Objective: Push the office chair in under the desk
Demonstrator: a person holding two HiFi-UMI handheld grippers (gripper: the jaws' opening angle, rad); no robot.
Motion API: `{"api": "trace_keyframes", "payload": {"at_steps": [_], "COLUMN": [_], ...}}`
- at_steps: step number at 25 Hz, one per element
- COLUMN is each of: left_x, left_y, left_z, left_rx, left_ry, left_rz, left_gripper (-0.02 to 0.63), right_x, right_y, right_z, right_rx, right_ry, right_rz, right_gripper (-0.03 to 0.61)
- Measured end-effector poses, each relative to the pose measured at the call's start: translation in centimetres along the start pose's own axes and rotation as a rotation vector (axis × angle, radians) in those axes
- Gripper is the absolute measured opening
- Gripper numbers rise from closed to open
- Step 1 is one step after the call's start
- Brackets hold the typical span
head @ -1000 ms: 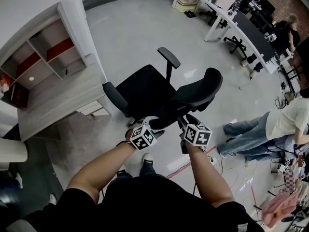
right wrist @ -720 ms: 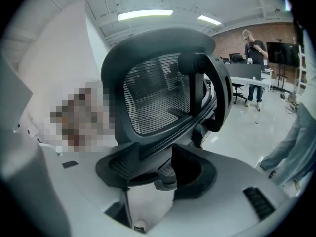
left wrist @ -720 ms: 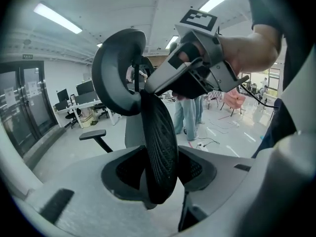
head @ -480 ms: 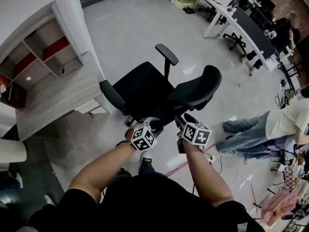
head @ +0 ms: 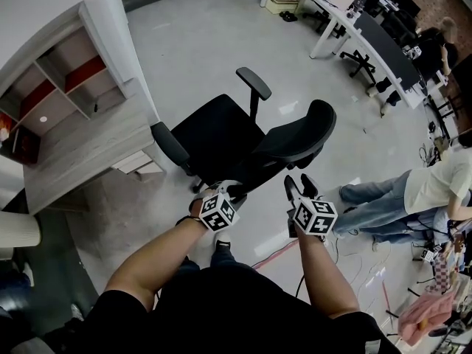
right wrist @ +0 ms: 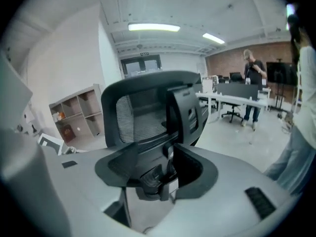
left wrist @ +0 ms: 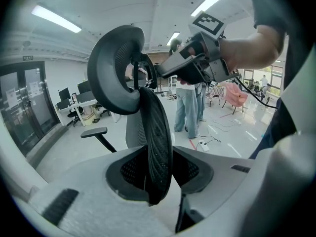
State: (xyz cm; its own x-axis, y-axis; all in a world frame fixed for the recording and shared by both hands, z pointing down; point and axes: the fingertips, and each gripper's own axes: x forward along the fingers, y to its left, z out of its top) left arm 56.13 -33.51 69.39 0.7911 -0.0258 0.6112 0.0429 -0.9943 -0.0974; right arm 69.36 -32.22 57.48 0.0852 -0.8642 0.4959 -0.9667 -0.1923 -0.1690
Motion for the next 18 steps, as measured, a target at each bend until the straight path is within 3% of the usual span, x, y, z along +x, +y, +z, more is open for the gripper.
{"api": "trace_keyframes", "payload": {"at_steps": [4, 9, 13, 18], "left_x": [0.0, 0.1, 0.1, 0.0], "left_y": [0.0, -0.1, -0.1, 0.1], "left_z": [0.0, 0.1, 0.2, 0.3], "left_rx": [-0.005, -0.018, -0.028, -0.027], "left_ry": [0.000, -0.002, -0.001, 0.000], "left_rz": [-0.001, 0.002, 0.005, -0.001], "left_gripper": [0.129, 0.129, 0.129, 0.130], "right_x": [-1.8, -2.5, -1.4, -0.2], "right_y": [-2.2, -0.5, 1.3, 3.3], "right_z": [4.7, 9.7, 10.7, 11.3], "right_rx": [-0.237, -0.537, -0.754, -1.135], "right_ry": [-0.113, -0.214, -0.205, -0.181], "right_rz": [-0.065, -0.077, -0.040, -0.032], "right_gripper": [0.249, 0.272, 0.281, 0.281]}}
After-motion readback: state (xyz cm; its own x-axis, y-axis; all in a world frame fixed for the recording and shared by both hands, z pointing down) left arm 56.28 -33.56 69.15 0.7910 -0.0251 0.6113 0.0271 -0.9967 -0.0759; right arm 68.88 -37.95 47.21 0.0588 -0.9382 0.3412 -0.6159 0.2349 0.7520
